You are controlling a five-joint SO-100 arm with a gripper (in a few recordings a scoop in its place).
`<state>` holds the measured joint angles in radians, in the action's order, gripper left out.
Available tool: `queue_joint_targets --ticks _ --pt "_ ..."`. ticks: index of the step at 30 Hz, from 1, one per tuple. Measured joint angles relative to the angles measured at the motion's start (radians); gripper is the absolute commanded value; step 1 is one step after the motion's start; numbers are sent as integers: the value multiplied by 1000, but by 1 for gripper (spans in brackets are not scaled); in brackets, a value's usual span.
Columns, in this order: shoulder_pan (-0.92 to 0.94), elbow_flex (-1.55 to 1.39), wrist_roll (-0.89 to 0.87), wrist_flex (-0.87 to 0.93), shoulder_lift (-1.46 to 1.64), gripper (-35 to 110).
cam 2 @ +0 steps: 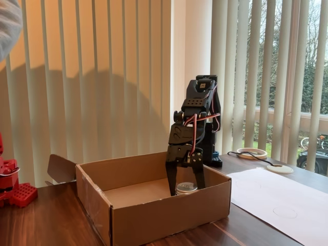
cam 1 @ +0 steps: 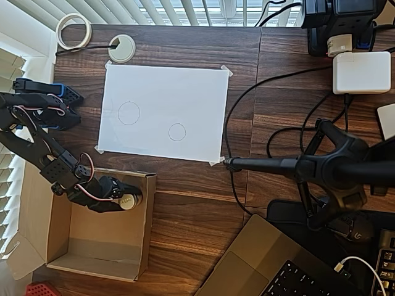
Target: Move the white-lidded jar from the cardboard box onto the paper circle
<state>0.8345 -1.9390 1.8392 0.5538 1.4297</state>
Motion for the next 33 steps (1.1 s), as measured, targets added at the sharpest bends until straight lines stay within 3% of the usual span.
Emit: queue_joint_targets --ticks 9,16,25,33 --pt "0 -81 51 -140 51 9" --pt "0 -229 104 -253 275 9" --pt "-6 -342 146 -196 614 8" --pt "-155 -342 84 -170 765 7"
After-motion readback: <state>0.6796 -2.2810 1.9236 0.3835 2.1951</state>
